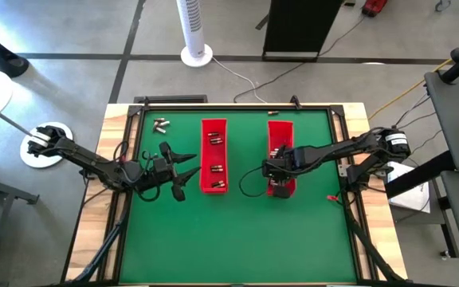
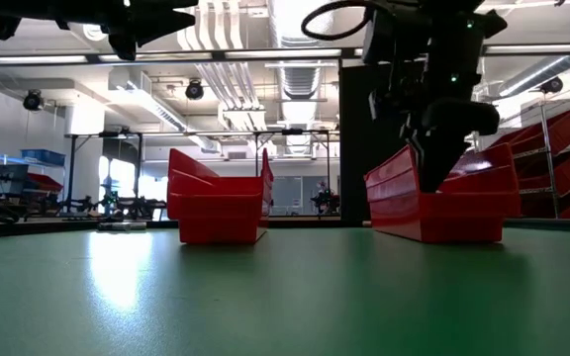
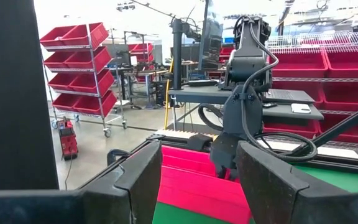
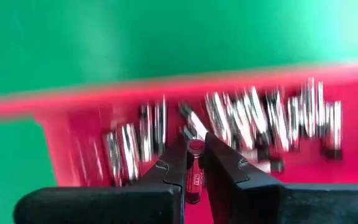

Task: Sort batteries
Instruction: Put the silver battery into the right red bin

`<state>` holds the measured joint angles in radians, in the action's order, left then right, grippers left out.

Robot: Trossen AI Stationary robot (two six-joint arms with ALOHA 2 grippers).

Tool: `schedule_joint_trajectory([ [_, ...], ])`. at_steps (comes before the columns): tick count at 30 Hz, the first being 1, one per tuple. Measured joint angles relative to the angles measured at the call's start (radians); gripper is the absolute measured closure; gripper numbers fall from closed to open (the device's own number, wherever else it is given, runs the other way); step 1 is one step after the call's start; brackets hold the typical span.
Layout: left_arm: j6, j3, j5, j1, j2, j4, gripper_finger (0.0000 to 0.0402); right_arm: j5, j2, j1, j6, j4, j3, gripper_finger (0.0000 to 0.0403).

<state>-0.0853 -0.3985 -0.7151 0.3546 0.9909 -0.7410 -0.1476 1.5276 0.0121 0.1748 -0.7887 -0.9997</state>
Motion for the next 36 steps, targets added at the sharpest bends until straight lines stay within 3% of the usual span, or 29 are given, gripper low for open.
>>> schedule_joint_trajectory([
  [12, -0.011, 0.0, 0.0, 0.0, 0.0, 0.001, 0.0215, 0.017, 0.111, -0.011, -0.068, 0.034, -0.001, 0.0378],
  [22, -0.027, 0.0, 0.0, 0.0, 0.005, 0.002, 0.0215, 0.014, 0.146, -0.015, -0.086, 0.045, 0.002, 0.0355],
  [30, -0.007, 0.0, 0.0, 0.0, 0.007, 0.035, 0.0215, 0.016, 0.15, -0.015, -0.07, 0.048, 0.002, 0.0361],
  [36, -0.006, 0.0, 0.0, 0.0, 0.012, 0.032, 0.0215, -0.019, 0.15, -0.015, -0.056, 0.048, 0.003, 0.033],
])
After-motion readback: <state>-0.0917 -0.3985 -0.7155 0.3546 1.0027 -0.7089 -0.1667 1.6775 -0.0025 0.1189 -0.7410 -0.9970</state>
